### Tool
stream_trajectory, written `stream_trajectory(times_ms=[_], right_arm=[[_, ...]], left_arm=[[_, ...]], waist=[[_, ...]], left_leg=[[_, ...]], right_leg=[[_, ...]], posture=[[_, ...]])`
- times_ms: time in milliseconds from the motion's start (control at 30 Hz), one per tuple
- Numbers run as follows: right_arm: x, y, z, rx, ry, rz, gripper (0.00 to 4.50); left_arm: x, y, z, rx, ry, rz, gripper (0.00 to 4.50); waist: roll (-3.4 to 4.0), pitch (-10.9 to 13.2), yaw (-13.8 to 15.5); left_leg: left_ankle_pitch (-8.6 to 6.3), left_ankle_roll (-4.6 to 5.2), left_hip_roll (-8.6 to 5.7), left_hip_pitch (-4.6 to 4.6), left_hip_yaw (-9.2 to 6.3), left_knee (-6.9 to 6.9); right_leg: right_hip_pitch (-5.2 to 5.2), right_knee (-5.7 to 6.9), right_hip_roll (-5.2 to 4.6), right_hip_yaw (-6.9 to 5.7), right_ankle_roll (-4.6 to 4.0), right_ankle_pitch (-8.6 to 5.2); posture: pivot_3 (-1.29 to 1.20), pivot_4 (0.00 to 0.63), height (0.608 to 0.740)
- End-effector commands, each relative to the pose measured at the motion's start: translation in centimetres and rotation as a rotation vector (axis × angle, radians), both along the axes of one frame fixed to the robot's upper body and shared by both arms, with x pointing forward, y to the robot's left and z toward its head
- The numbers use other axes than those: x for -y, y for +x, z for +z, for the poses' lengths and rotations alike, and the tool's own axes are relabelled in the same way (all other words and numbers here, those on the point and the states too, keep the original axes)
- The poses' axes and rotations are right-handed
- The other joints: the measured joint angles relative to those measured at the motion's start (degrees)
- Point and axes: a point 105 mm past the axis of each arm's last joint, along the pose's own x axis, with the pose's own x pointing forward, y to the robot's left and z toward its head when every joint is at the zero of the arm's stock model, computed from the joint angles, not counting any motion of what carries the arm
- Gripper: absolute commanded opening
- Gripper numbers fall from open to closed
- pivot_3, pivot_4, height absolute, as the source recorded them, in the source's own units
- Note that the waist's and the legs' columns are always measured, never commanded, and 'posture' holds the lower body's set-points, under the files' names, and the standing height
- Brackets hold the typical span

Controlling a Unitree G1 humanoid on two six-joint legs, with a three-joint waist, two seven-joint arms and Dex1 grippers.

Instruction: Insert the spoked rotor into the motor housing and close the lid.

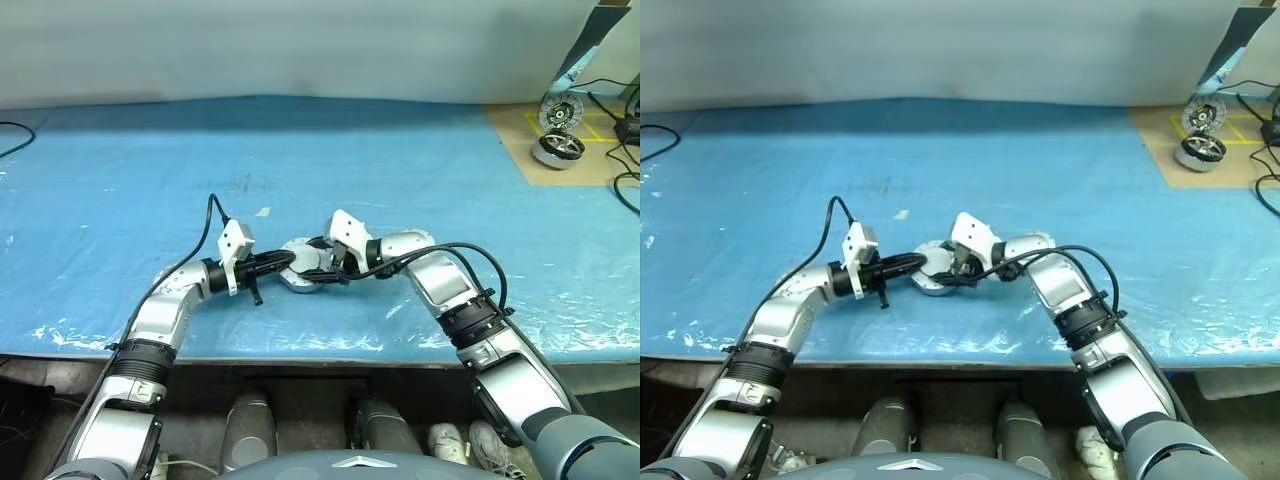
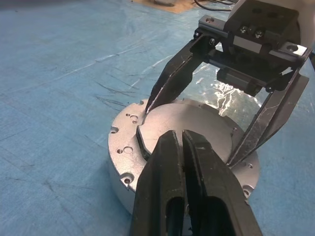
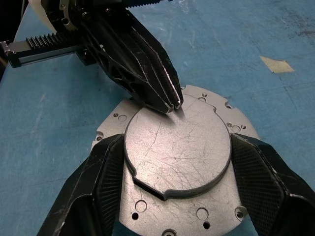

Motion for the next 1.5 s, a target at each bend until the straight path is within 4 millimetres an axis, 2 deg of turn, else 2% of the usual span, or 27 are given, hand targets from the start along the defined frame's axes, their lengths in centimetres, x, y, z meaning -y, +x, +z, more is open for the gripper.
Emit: stream_trajectory(times_ms=[33, 200, 233, 300, 333, 467, 767, 933, 1033, 1167, 1300, 1400, 1500], right_arm=[[2.0, -0.7, -4.4, -0.123, -0.109, -0.081, 2.98], [1.6, -0.2, -3.7, -0.077, -0.072, -0.091, 2.98], [1.4, -0.4, -3.5, -0.087, -0.056, -0.071, 3.54], [1.2, -0.5, -3.2, -0.100, -0.030, -0.059, 4.03], [1.2, -0.4, -3.1, -0.101, -0.021, -0.062, 4.45], [1.0, -0.4, -1.9, -0.146, 0.020, -0.064, 4.48], [0.5, 0.2, 3.8, -0.032, 0.182, -0.017, 4.48], [0.4, 0.1, 5.9, -0.022, 0.259, -0.018, 4.48], [2.0, 1.0, 7.1, -0.131, 0.369, -0.133, 4.48], [5.4, 2.1, 5.8, -0.371, 0.454, -0.325, 4.48], [7.6, 0.9, 3.6, -0.594, 0.494, -0.420, 4.48], [7.4, -1.1, 2.2, -0.719, 0.502, -0.414, 4.48], [6.5, -1.9, 1.4, -0.780, 0.513, -0.410, 4.48]], left_arm=[[0.6, -0.5, -1.5, -0.035, 0.049, -0.032, 0.21], [0.8, -0.6, -1.5, -0.035, 0.055, -0.046, 0.21], [0.8, -0.6, -1.5, -0.034, 0.056, -0.049, 0.21], [0.9, -0.6, -1.4, -0.033, 0.057, -0.054, 0.21], [0.9, -0.6, -1.4, -0.033, 0.057, -0.056, 0.21], [0.9, -0.6, -1.3, -0.032, 0.057, -0.059, 0.21], [0.8, -0.5, -0.9, -0.025, 0.063, -0.065, 0.21], [0.8, -0.6, -0.9, -0.026, 0.063, -0.069, 0.21], [0.8, -0.7, -0.9, -0.028, 0.065, -0.074, 0.21], [0.5, -0.8, -0.9, -0.028, 0.064, -0.068, 0.21], [-0.1, -0.8, -0.9, -0.032, 0.058, -0.051, 0.21], [-0.9, -1.0, -1.0, -0.040, 0.057, -0.035, 0.21], [-1.2, -1.0, -1.1, -0.042, 0.062, -0.026, 0.21]], waist=[[-0.02, -0.1, 0.1], [-0.05, -0.3, 0.1], [-0.05, -0.3, 0.1], [-0.05, -0.3, 0.1], [-0.05, -0.3, 0.1], [-0.05, -0.3, 0.1], [-0.07, -0.3, 0.3], [-0.07, -0.3, 0.4], [-0.07, -0.3, 0.6], [-0.08, -0.3, 0.9], [-0.08, -0.3, 0.9], [-0.07, -0.3, 0.8], [-0.04, -0.3, 0.5]], left_leg=[[0.00, 0.00, 0.00, 0.07, 0.00, -0.08], [0.00, 0.00, 0.00, 0.16, 0.00, -0.30], [0.00, 0.00, 0.00, 0.16, 0.00, -0.32], [0.00, 0.00, 0.00, 0.16, 0.00, -0.32], [0.00, 0.01, 0.00, 0.16, 0.00, -0.32], [0.00, 0.00, 0.00, 0.13, 0.00, -0.36], [0.01, -0.02, -0.01, -0.30, 0.03, -0.44], [0.02, -0.02, -0.03, -0.81, 0.04, -0.38], [0.02, -0.02, -0.02, -0.82, 0.04, -0.38], [0.03, -0.03, -0.02, -0.83, 0.04, -0.38], [0.03, -0.04, -0.01, -0.83, 0.06, -0.40], [0.03, -0.05, 0.06, -0.83, 0.04, -0.44], [0.03, -0.06, 0.12, -0.83, 0.04, -0.46]], right_leg=[[0.05, -0.07, -0.01, 0.00, 0.00, 0.00], [0.02, -0.11, -0.02, 0.02, 0.04, -0.03], [0.01, -0.11, -0.02, 0.02, 0.04, -0.03], [0.01, -0.11, -0.02, 0.02, 0.04, -0.03], [0.01, -0.11, -0.02, 0.02, 0.04, -0.03], [-0.03, -0.16, -0.02, 0.04, 0.07, -0.05], [-0.40, -0.18, -0.01, 0.03, 0.12, -0.08], [-0.85, -0.13, 0.00, -0.02, 0.32, 0.05], [-0.85, -0.11, 0.01, -0.09, 0.35, 0.06], [-0.84, -0.12, 0.02, -0.09, 0.33, 0.06], [-0.83, -0.12, 0.05, -0.12, 0.34, 0.06], [-0.84, -0.09, 0.12, -0.22, 0.35, 0.07], [-0.89, -0.09, 0.22, -0.22, 0.34, 0.08]], posture=[[0.00, 0.150, 0.740], [0.00, 0.150, 0.740], [0.00, 0.150, 0.740], [0.00, 0.150, 0.740], [0.00, 0.150, 0.740], [0.00, 0.150, 0.740], [0.00, 0.150, 0.740], [0.00, 0.150, 0.740], [0.00, 0.150, 0.740], [0.00, 0.150, 0.740], [0.00, 0.150, 0.740], [0.00, 0.150, 0.740], [0.00, 0.150, 0.740]])
